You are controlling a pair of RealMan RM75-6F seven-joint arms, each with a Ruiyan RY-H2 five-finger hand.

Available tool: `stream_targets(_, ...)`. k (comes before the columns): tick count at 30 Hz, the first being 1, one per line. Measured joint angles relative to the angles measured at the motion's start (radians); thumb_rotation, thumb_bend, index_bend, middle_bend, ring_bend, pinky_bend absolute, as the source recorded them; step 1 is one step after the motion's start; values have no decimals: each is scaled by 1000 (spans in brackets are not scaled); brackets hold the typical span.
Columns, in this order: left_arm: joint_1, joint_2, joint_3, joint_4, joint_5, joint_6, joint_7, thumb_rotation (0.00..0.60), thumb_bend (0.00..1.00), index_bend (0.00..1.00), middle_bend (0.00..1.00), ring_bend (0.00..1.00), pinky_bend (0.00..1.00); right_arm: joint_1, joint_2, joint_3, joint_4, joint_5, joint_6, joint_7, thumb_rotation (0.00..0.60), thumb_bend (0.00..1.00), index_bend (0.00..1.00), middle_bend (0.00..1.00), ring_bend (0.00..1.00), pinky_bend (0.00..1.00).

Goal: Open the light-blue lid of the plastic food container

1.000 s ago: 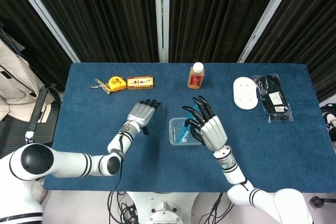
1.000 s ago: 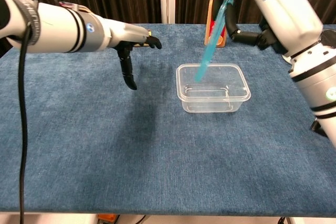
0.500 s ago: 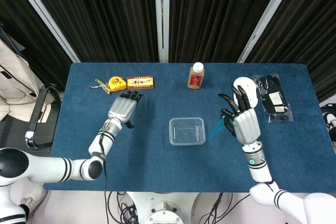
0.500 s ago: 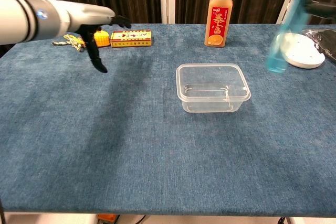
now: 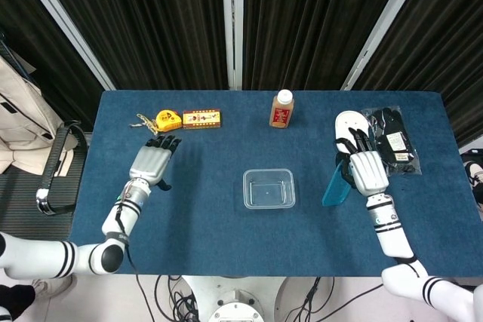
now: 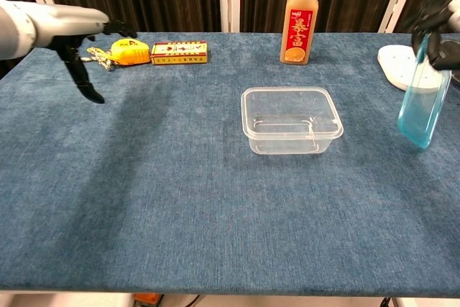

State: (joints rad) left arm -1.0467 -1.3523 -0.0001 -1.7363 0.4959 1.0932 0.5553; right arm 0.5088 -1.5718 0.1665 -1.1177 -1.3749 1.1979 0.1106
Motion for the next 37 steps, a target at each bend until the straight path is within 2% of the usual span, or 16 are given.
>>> stream_targets(2,11,14,-3,-6,-3,3,2,600,0,0,0,0,89,22,13,14,-27,61,-84,-60,600,279,122,65,0,0)
stream_targets(4,22,27,-4,-9,-2,16,10,600,0,0,0,0,66,42,25,28,-52,118,-138,-134,600,169,5,10,0,0)
stream_targets(6,34,35,0,-8,12,40,19,600,0,0,0,0,36,58,36,40,-81,169,-172,-200,600,107,0,0,0,0)
stream_targets(8,50,40,3,-4,37,69,22,600,0,0,0,0,31,71,54,52,-127,221,-198,-258,600,95,0,0,0,0)
stream_targets(11,89,47,12,11,99,121,12,600,0,0,0,0,30,73,90,60,-195,244,-202,-287,600,104,0,0,0,0)
stream_targets(14,137,53,26,31,178,161,-9,600,0,3,6,0,30,50,118,55,-239,219,-157,-276,600,158,0,25,0,0)
stream_targets(17,195,61,47,53,265,221,-26,600,0,27,25,0,30,4,149,39,-272,165,-70,-244,600,261,21,115,0,0)
stream_targets(22,310,77,81,75,412,353,-69,600,0,55,47,0,29,-109,237,-21,-330,30,109,-116,600,292,68,140,0,4)
stream_targets(26,406,94,110,65,523,450,-110,600,0,58,51,0,29,-194,315,-83,-365,-58,195,22,600,298,68,131,0,4)
stream_targets(31,516,130,156,-21,615,532,-108,600,0,58,51,0,21,-312,388,-162,-383,-137,295,133,600,302,69,111,0,3)
stream_targets(37,640,177,202,-136,680,607,-94,600,0,57,51,0,19,-400,404,-204,-354,-171,372,194,600,301,62,97,0,0)
